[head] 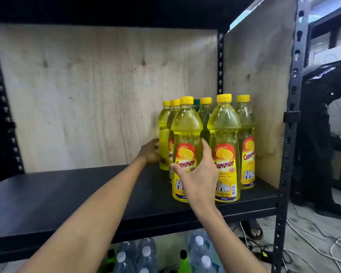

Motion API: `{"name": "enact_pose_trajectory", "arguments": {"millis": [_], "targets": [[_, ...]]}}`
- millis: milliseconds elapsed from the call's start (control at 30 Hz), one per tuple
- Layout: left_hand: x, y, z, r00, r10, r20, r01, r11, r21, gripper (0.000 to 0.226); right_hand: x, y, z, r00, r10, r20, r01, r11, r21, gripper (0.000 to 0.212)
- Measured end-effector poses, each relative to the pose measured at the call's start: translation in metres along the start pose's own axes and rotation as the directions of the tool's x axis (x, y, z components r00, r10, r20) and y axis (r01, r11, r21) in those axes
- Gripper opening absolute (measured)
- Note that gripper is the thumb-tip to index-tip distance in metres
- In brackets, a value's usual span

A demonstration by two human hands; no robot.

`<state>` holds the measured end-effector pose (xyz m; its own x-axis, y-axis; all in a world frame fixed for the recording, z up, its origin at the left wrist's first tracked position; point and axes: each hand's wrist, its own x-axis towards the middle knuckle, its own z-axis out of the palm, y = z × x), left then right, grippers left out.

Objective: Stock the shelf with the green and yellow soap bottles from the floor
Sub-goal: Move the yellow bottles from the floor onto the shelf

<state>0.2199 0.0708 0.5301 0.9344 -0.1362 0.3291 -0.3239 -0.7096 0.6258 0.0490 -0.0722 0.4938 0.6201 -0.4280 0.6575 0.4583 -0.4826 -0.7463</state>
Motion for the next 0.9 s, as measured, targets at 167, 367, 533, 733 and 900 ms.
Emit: {"name": "enact_pose_trajectory", "arguments": {"millis": [167, 367, 533, 733, 900], "targets": [[-0.054, -0.004, -0.047, 0.994, -0.066, -0.086, 0.060, 0.996, -0.070, 0.067, -0.001, -0.033, -0.014, 0.988, -0.129, -0.082, 0.133, 0.990, 0.042, 0.103], [-0.208, 0.000, -0.072, 0.980, -0.028, -0.199, -0.028, 0.961, -0.277, 0.048, -0.080, -0.035, -0.044, 0.997, -0.071, -0.032, 0.074, 0.988, 0.133, 0.082], [-0.359, -0.028, -0.051, 0.898, -0.080, -0.432, -0.076, 0.940, -0.333, 0.045, -0.185, -0.009, -0.060, 0.986, 0.115, 0.118, -0.135, 0.974, 0.179, 0.070], [-0.475, -0.143, 0.003, 0.697, -0.611, -0.374, 0.396, 0.764, -0.509, 0.036, -0.315, 0.039, -0.038, 0.824, 0.325, 0.465, -0.303, 0.945, -0.124, 0.060], [-0.533, -0.254, 0.068, 0.388, -0.920, -0.063, 0.708, 0.341, -0.619, 0.035, -0.391, 0.098, -0.007, 0.551, 0.576, 0.604, -0.431, 0.816, -0.386, 0.067]]}}
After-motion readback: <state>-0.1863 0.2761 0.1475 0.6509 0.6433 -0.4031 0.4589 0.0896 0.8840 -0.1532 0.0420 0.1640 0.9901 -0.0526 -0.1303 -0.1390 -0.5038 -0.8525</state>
